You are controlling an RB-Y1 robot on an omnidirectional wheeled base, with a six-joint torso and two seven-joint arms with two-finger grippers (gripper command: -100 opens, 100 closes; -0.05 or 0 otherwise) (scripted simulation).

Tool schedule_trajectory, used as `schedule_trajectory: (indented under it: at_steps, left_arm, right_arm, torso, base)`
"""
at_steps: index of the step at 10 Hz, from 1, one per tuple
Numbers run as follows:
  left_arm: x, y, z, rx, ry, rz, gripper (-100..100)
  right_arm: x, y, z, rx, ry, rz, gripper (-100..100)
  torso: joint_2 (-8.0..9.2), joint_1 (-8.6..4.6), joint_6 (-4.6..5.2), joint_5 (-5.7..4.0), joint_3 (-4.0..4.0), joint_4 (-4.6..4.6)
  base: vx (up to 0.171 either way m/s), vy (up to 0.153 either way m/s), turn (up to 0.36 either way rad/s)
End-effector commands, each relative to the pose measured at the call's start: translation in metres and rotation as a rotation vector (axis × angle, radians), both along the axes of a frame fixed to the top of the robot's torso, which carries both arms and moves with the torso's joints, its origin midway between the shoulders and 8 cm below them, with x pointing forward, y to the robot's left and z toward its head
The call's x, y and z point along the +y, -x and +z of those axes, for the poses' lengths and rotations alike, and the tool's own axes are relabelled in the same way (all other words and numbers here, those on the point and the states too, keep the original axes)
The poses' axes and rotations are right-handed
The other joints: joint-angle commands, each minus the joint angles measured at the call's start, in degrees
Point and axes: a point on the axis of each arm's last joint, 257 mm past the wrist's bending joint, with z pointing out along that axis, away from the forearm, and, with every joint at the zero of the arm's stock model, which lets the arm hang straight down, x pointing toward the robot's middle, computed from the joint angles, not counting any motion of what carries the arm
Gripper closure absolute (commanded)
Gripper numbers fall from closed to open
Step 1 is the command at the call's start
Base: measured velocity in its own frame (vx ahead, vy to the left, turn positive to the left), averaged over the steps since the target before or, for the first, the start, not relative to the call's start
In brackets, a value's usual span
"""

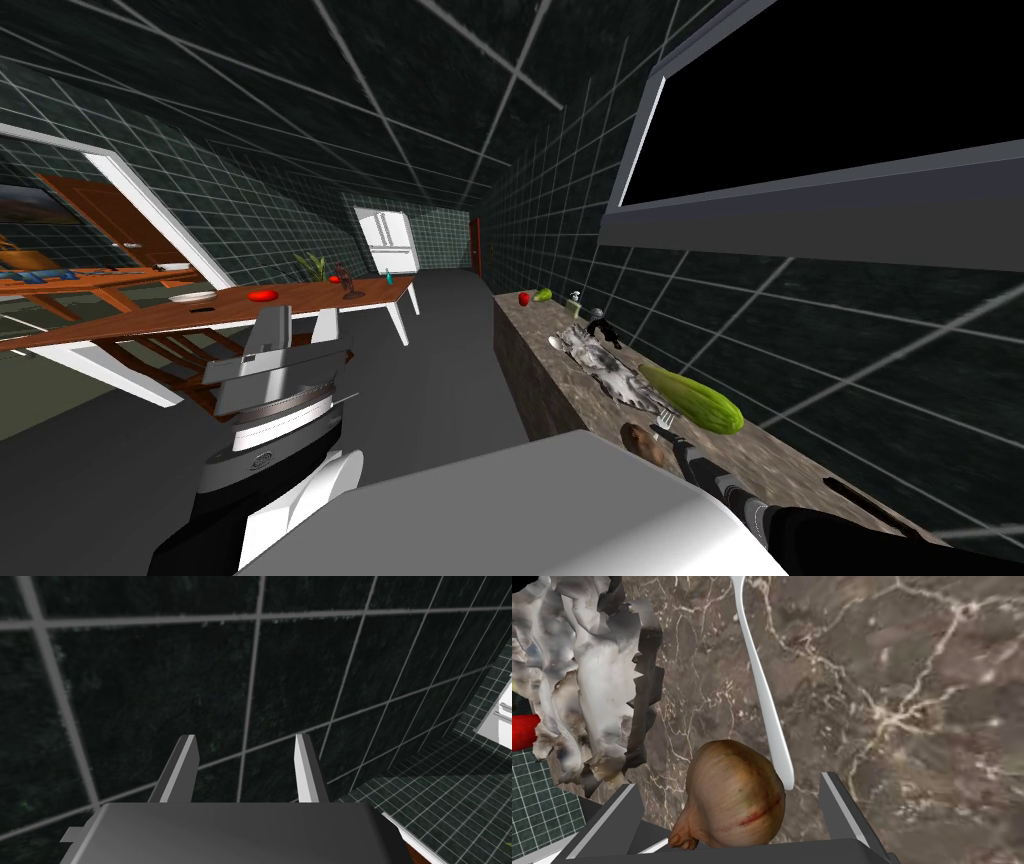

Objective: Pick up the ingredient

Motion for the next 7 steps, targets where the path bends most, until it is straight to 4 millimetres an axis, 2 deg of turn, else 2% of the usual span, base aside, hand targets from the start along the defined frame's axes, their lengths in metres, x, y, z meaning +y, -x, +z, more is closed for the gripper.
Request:
schedule_trajectory:
  at_steps: [1,3,4,7]
  left_arm:
    - [0.0000,0.0000,0.0000,0.000,0.000,0.000,0]
    - [0.0000,0.0000,0.0000,0.000,0.000,0.000,0]
    - [0.0000,0.0000,0.0000,0.000,0.000,0.000,0]
    - [0.0000,0.0000,0.0000,0.000,0.000,0.000,0]
  right_arm:
    - [0.0009,0.0015,-0.0010,0.001,-0.005,-0.002,-100]
    - [0.0013,0.0009,-0.0005,-0.002,-0.003,0.003,-100]
    - [-0.0035,0.0098,-0.0069,0.023,-0.011,-0.001,-100]
    - [-0.0028,0.0083,-0.0056,0.014,-0.015,-0.002,-100]
  torso:
    - [0.00,0.00,0.00,0.00,0.00,0.00]
    - [0.05,-0.04,0.00,-0.01,0.03,0.01]
    - [0.06,-0.06,0.00,-0.01,0.03,0.01]
    - [0.02,-0.02,0.00,0.00,0.01,0.00]
  base:
    - [0.010,0.010,-0.003]
    - [0.000,0.000,0.000]
    - [0.011,0.021,0.033]
    - [0.008,0.011,0.004]
